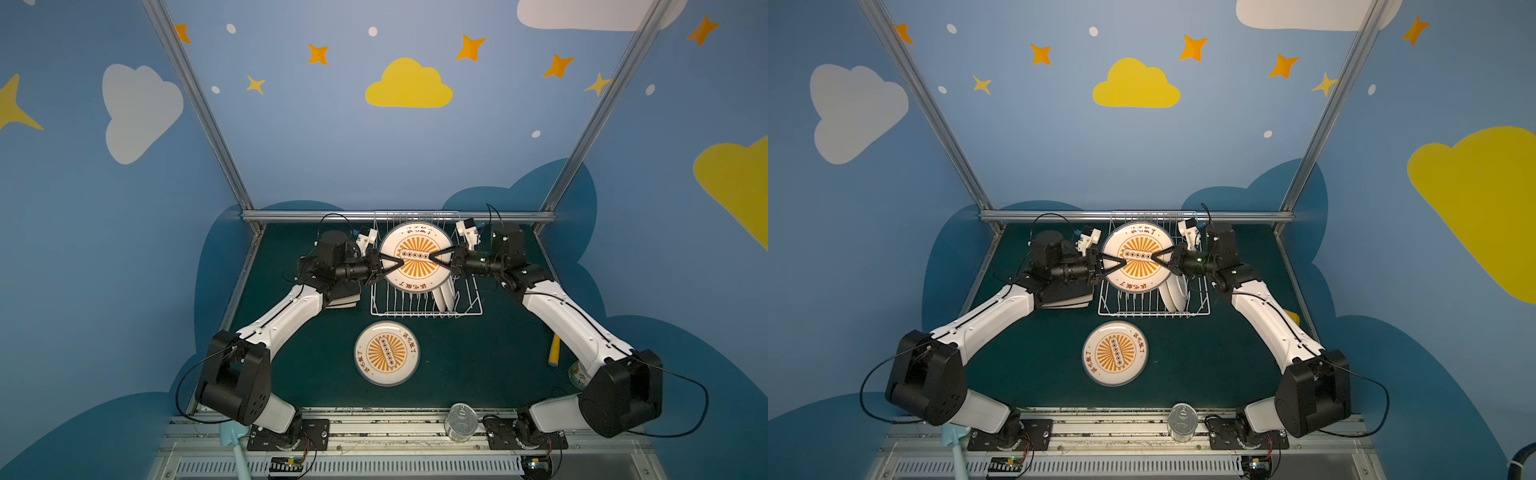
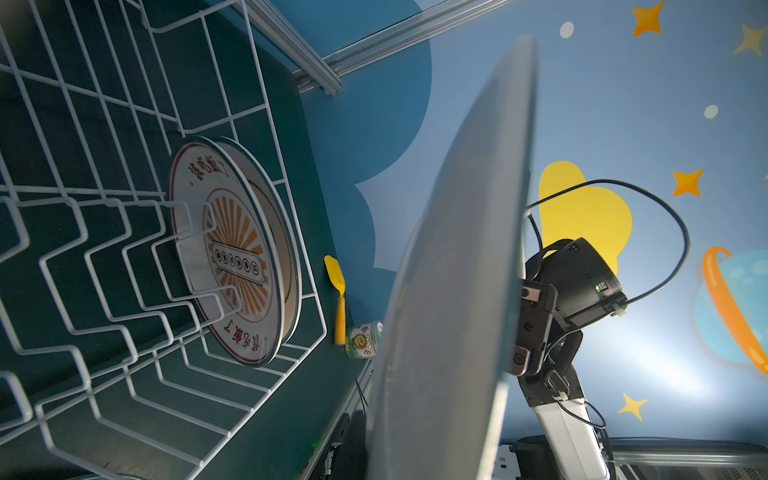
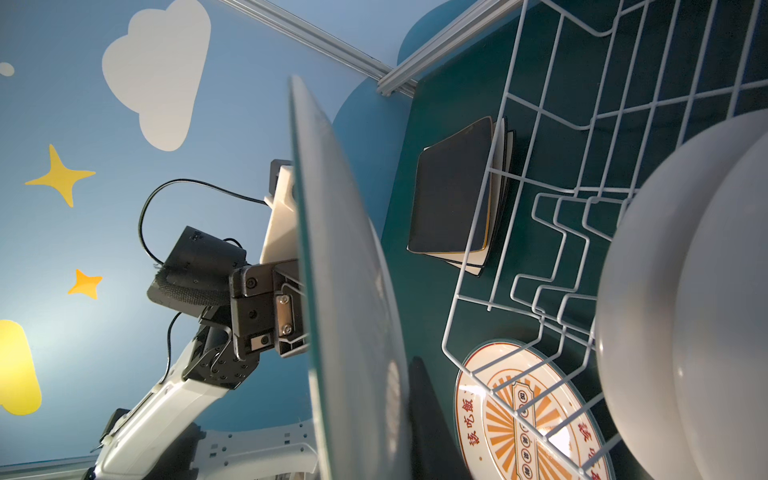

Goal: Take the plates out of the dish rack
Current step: 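Hold the patterned plate upright above the rack with both grippers, then lower the plate onto the table plate with left gripper while right releases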

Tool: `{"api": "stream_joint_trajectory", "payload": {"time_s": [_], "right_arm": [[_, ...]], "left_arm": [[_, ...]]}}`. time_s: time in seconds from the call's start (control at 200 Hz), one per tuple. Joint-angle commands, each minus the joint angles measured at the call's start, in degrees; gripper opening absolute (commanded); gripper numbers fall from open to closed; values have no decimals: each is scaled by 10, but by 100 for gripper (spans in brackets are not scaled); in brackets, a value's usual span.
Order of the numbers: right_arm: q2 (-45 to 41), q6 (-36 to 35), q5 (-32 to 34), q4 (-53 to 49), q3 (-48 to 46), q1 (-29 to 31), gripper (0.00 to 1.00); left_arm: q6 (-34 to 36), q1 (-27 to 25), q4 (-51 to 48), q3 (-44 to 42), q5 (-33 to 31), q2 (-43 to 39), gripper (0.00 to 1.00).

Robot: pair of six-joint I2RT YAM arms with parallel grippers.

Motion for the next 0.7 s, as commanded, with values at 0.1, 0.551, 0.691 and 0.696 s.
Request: {"api": "stream_joint_trajectory", "payload": {"time_s": [0.1, 0.551, 0.691, 0.696], "right_arm": [[-13, -43, 32, -36, 10, 7, 51], [-61, -171, 126, -113, 6, 9, 87], [-80, -244, 154, -131, 0, 19, 87], [-81, -247, 155, -132, -1, 19, 87]], "left_arm": [[23, 2, -5, 15, -3, -16, 3], [64, 23, -127, -40, -37, -122, 3], [93, 28, -195, -70, -56, -172, 3], [94, 28, -197, -71, -57, -174, 3]]}}
